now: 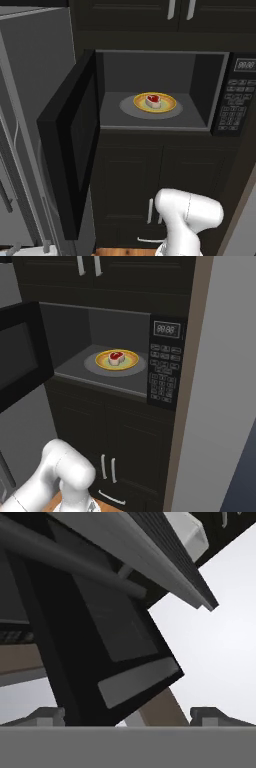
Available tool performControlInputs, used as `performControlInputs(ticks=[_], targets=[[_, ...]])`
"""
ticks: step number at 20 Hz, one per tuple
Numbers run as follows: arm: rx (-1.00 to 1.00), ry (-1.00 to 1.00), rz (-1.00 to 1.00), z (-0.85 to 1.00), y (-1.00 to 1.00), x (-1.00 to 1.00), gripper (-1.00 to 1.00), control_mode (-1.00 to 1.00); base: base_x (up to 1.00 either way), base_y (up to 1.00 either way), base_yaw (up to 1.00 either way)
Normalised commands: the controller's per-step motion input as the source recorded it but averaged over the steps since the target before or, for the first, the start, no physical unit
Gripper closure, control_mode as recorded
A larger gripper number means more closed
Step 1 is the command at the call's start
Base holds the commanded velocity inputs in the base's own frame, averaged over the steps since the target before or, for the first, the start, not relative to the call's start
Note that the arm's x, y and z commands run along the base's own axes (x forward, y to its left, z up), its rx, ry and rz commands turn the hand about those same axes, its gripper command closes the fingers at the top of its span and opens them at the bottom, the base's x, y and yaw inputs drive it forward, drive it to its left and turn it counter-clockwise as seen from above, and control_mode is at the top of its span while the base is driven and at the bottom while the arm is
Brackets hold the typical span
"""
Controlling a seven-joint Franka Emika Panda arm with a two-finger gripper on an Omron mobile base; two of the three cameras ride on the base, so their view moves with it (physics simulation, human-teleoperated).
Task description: Transport the steak from the fridge to the microwave and turn on the microwave.
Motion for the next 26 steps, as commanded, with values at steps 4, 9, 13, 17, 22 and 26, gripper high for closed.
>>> performControlInputs(ticks=[4, 9, 13, 17, 22, 26], targets=[[0.10, -0.01, -0.06, -0.17, 0.29, 0.40, -1.00, -1.00, 0.00, 0.00, 0.00], [0.11, -0.02, -0.03, 0.00, 0.03, 0.12, -1.00, -1.00, 0.00, 0.00, 0.00], [0.16, -0.02, -0.01, 0.00, -0.14, 0.01, -1.00, -1.00, 0.00, 0.00, 0.00], [0.15, 0.00, 0.00, 0.00, -0.15, 0.19, -1.00, -1.00, 0.00, 0.00, 0.00], [0.13, 0.00, 0.00, 0.00, -0.18, 0.25, -1.00, -1.00, 0.00, 0.00, 0.00], [0.13, 0.00, 0.00, 0.00, -0.29, 0.11, -1.00, -1.00, 0.00, 0.00, 0.00]])
